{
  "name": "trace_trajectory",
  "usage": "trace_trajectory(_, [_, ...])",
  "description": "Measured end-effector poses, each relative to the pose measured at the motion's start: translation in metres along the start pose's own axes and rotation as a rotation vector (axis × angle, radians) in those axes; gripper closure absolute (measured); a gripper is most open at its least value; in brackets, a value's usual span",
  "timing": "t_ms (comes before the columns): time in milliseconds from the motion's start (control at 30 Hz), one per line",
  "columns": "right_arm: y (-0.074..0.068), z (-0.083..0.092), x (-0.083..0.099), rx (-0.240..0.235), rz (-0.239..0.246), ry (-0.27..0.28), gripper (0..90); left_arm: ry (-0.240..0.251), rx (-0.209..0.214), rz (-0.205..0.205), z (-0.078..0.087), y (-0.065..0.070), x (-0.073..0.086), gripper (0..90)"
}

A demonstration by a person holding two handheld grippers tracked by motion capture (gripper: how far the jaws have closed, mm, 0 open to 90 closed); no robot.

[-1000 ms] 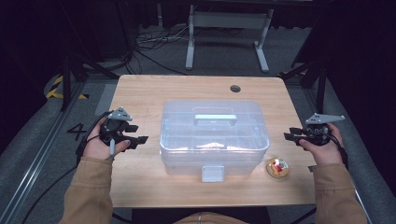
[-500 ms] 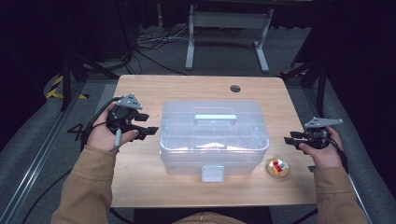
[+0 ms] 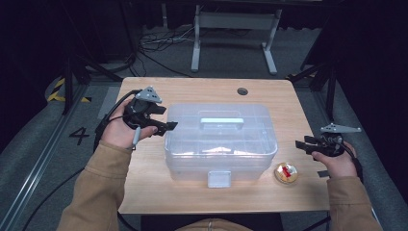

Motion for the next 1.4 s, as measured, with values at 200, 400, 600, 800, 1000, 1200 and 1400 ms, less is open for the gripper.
trace_trajectory(200, [-0.003, 0.003, -0.002, -0.027, 0.021, 0.061, 58.5, 0.036, 0.026, -0.044, 0.0, 0.009, -0.017, 38.3])
trace_trajectory(400, [-0.003, 0.003, 0.006, -0.024, 0.047, 0.051, 63.4, 0.024, 0.113, -0.107, -0.013, 0.024, -0.032, 48.4])
trace_trajectory(600, [-0.006, 0.009, 0.011, -0.053, -0.024, 0.025, 64.2, 0.025, 0.165, -0.119, -0.028, 0.031, -0.043, 45.6])
trace_trajectory(800, [-0.013, 0.011, 0.011, -0.044, -0.014, 0.04, 54.2, 0.015, 0.185, -0.145, -0.038, 0.036, -0.049, 43.8])
trace_trajectory(1000, [-0.016, 0.012, 0.012, -0.053, -0.005, 0.039, 50.3, 0.002, 0.196, -0.179, -0.051, 0.04, -0.052, 43.1])
trace_trajectory(1200, [-0.026, 0.012, 0.011, -0.088, 0.069, 0.037, 59.8, -0.058, 0.175, -0.192, -0.064, 0.038, -0.05, 45.1])
trace_trajectory(1400, [-0.031, 0.014, 0.009, -0.136, 0.083, 0.057, 65.4, -0.096, 0.185, -0.195, -0.074, 0.038, -0.047, 50.0])
Point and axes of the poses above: each handheld gripper's, and its own axes: z roughly backward along the jaws, x roughly out of its underside, y roughly to its right, the point moved 7 cm from there along -z, roughly forward along the jaws, and after that the axes turned 8 degrees about x, right-handed, at the moved point
